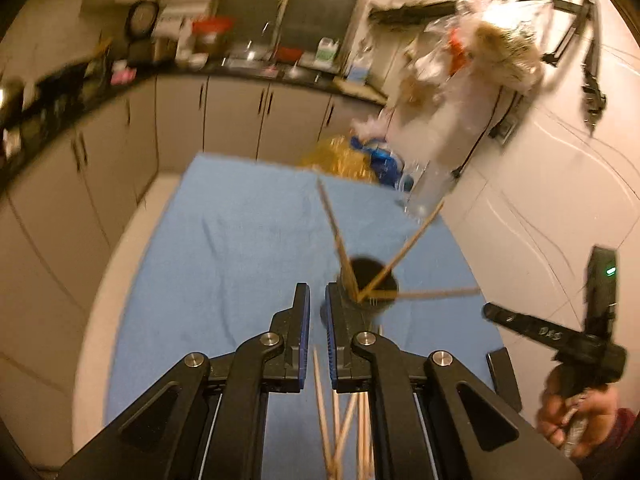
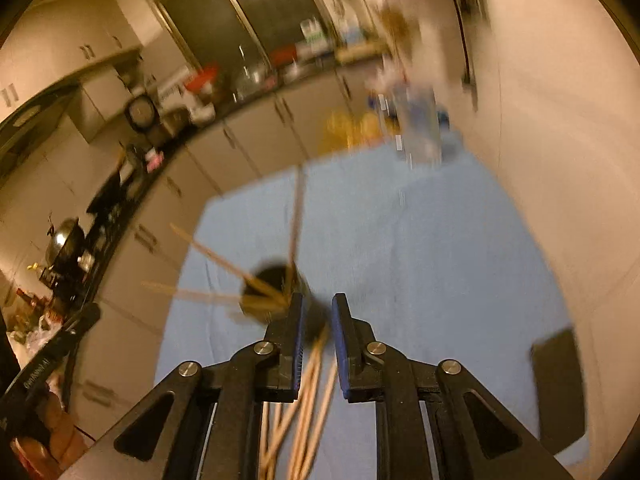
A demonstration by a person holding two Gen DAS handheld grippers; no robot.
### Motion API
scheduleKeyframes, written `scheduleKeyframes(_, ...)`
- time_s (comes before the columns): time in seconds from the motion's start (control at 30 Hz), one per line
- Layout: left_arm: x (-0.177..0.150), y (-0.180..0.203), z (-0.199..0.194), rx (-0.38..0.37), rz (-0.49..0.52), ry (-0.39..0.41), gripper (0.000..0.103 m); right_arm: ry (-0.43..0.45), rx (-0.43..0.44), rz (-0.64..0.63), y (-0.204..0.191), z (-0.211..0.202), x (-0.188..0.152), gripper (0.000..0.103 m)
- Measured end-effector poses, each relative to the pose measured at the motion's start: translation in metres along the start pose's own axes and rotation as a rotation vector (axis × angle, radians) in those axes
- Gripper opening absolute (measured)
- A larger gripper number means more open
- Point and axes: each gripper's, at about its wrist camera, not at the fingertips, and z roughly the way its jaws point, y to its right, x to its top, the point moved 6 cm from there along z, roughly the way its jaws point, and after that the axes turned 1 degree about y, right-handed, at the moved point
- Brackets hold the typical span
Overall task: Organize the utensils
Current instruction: 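Open the left tool to drop its chopstick while the right tool releases, then close the left tool on a third chopstick while the right tool grasps another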
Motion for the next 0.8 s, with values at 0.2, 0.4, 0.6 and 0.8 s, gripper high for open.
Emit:
scheduleKeyframes(0.2, -0.047, -0.012, 0.023, 0.059, -0.09, -0.137, 0.007, -0.212, 0.059, 0.049, 0.026, 0.055, -0.038, 0.015)
scheduleKeyframes(0.4, -0.066, -0.011, 0.045, 0.044, -0.025, -0.212, 0.007, -0.276, 0.066, 0.074, 0.031, 0.082, -0.057, 0.015)
scheduleKeyframes(0.6, -0.08, -0.003, 0.086, -0.056, 0.025, -0.331, 0.015, -0.269, 0.015, 0.118, 0.032, 0.082, -0.065, 0.016)
scheduleKeyframes(0.8, -0.095, 0.001, 0.123, -0.074, 0.103, -0.42, 0.017, -0.238, -0.025, 0.181, 0.038, 0.085, -0.081, 0.019)
